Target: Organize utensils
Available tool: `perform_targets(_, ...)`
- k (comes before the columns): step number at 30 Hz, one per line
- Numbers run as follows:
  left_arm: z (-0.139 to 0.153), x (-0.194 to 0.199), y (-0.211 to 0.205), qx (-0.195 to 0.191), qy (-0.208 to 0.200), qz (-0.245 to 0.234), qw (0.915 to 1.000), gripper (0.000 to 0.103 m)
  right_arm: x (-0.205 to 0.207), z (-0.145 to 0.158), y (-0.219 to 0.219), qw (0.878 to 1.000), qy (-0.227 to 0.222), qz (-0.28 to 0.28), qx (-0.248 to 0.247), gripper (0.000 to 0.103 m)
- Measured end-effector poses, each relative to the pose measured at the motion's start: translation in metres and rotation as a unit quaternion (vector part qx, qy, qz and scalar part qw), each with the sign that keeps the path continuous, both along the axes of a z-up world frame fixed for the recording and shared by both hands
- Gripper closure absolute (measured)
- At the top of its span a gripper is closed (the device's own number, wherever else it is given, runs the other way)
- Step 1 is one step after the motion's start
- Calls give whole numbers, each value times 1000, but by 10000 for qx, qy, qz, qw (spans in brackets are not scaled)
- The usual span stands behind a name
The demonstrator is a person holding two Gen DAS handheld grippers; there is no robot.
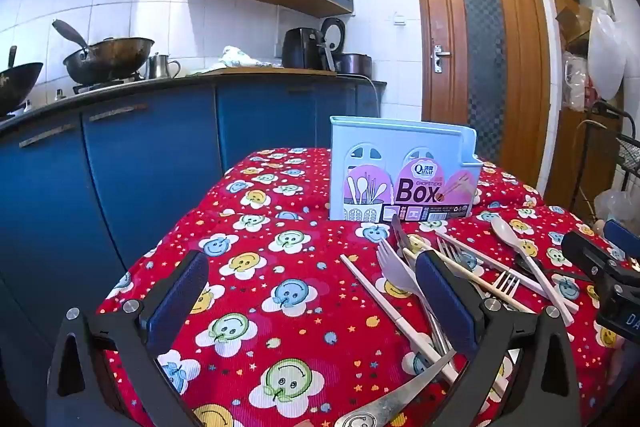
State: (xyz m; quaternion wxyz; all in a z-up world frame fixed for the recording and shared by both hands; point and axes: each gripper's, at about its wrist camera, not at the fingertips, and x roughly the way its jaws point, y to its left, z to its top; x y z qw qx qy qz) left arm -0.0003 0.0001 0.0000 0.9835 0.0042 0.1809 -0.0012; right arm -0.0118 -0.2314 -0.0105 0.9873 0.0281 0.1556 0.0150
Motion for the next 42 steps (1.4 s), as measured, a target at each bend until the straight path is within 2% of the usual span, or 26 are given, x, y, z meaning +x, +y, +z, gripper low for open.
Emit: perform_targets(42,3,0,2,23,-39,-7,10000,1,-1,1,-1,10000,-15,-12,-4,0)
